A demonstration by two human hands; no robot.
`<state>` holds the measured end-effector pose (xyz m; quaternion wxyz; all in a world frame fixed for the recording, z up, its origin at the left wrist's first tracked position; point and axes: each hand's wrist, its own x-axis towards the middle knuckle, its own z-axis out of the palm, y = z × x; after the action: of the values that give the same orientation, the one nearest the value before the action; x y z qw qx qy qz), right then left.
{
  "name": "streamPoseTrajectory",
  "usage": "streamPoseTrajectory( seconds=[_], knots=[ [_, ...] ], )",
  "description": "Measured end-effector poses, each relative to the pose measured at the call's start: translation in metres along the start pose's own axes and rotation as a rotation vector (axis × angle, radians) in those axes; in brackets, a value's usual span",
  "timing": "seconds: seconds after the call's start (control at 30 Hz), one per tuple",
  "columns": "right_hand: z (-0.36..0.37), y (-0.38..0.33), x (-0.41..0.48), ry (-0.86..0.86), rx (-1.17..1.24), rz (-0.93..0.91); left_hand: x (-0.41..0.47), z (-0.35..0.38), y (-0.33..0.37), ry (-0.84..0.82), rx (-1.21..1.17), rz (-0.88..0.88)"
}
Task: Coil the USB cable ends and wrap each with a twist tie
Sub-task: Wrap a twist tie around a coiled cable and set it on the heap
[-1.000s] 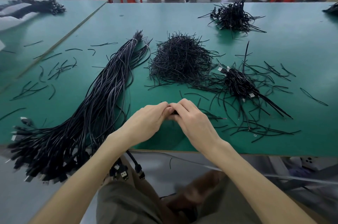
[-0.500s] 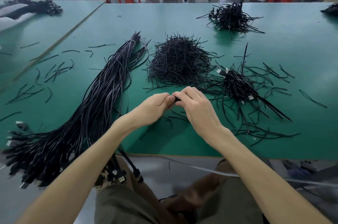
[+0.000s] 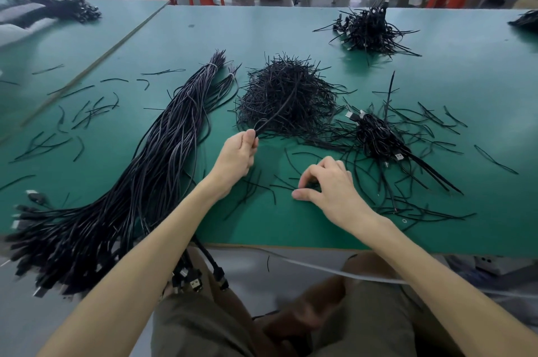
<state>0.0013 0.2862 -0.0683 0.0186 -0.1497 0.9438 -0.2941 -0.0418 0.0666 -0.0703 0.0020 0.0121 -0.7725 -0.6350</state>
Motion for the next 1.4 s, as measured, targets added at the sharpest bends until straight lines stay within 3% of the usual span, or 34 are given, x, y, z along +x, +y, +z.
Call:
streamPoseTrajectory(
  seconds=[0.23,0.4,0.53,0.77,1.07,1.23,1.4],
  knots=[
    [0.002,-0.010,-0.004,0.057,0.076,0.020,-0.002,0.000,-0.002,-0.001,0.005,0.009],
    [-0.004,-0.012,-0.008,0.223,0.283,0.102,-0.004,0.000,-0.001,0.009,0.007,0.009],
    [-0.011,-0.012,-0.003,0.334,0.333,0.043,-0.003,0.000,-0.001,0.002,0.025,0.008],
    [-0.009,-0.024,0.015,0.485,0.630,-0.047,0.000,0.000,-0.007,0.035,0.061,0.010],
    [0.015,-0.053,0.043,0.457,1.280,0.137,-0.001,0.004,-0.005,0.029,0.064,0.044],
    [0.035,-0.056,0.046,0.435,1.333,0.209,-0.003,0.003,-0.003,0.011,0.031,0.047],
    [0.052,-0.051,0.040,0.473,1.204,0.180,-0.005,0.005,-0.003,0.015,0.001,0.040]
  ],
)
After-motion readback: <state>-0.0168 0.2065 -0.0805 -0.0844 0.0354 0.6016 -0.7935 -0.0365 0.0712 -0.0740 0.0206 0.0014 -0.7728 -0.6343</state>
